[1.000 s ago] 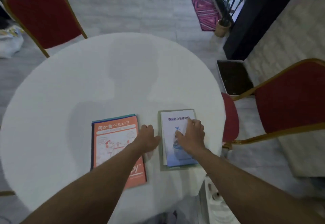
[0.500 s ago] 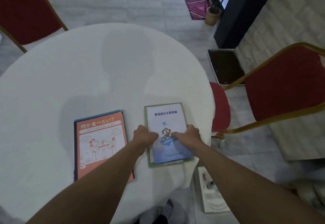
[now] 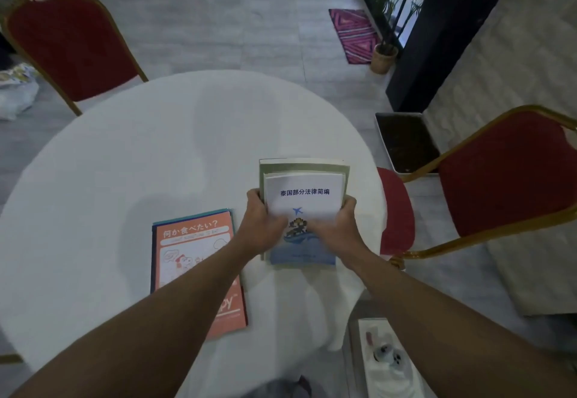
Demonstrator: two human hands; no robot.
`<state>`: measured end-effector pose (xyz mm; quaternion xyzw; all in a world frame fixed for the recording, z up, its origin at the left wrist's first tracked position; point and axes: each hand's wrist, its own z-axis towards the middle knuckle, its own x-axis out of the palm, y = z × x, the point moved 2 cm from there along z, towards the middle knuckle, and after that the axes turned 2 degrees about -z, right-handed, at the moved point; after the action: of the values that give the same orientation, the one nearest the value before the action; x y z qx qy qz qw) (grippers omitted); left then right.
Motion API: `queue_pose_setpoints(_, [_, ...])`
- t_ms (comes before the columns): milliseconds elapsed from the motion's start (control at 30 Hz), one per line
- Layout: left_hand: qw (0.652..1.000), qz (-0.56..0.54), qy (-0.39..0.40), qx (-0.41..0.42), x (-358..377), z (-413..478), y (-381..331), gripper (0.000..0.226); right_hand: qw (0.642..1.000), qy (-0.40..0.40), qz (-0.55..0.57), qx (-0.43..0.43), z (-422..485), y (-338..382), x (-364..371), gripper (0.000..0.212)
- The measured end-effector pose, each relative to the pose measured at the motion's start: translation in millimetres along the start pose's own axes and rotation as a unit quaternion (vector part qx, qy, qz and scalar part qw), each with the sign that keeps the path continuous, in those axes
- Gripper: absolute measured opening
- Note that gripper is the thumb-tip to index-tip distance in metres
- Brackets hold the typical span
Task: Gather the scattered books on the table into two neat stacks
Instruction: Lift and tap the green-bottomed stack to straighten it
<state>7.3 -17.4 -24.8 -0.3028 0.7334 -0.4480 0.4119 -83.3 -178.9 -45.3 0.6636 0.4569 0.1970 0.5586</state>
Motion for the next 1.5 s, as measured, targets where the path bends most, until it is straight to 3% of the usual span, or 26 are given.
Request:
queue_pose_setpoints(167, [0.986,0.079,0.02,0.148,-8.4,-10.4,-3.3,0.057,0.998,-0.008,-0.01,-0.058,-9.2,18.4,-2.4,0.066])
queue_pose_setpoints(367, [0.971,0.127,0.065,0.189,-13.2,-20.4,17.5,0.07,0.995,0.01,-0.023,-0.099,-25.9,-8.8,-3.5,0.066])
queue_pose_setpoints(700, [0.973,0.126,0.06,0.183,-13.6,-22.7,22.2,0.068,0.987,0.022,-0.09,-0.134,-25.7,-17.5,-7.5,0.07])
queue_pose_setpoints(1500, [0.979,0.114,0.062,0.154,-13.5,-25.1,21.7,0.07,0.986,0.009,-0.096,-0.136,-23.6,-22.3,-3.8,0.068])
